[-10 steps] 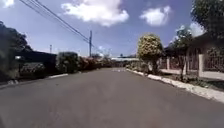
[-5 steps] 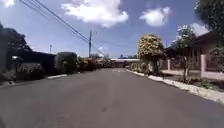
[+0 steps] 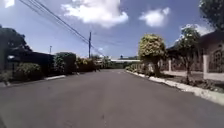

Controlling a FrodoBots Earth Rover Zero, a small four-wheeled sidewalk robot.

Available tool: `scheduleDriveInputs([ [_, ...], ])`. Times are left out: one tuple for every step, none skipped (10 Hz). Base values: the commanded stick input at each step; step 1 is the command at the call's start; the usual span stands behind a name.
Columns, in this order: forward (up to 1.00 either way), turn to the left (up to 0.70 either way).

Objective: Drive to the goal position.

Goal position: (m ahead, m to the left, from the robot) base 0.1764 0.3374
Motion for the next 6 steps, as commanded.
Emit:
scheduleDriveInputs([
  [0.45,0.0],
  [0.45,0.0],
  [0.45,0.0],
  [0.45,0.0],
  [0.45,0.0],
  [0.45,0.0],
])
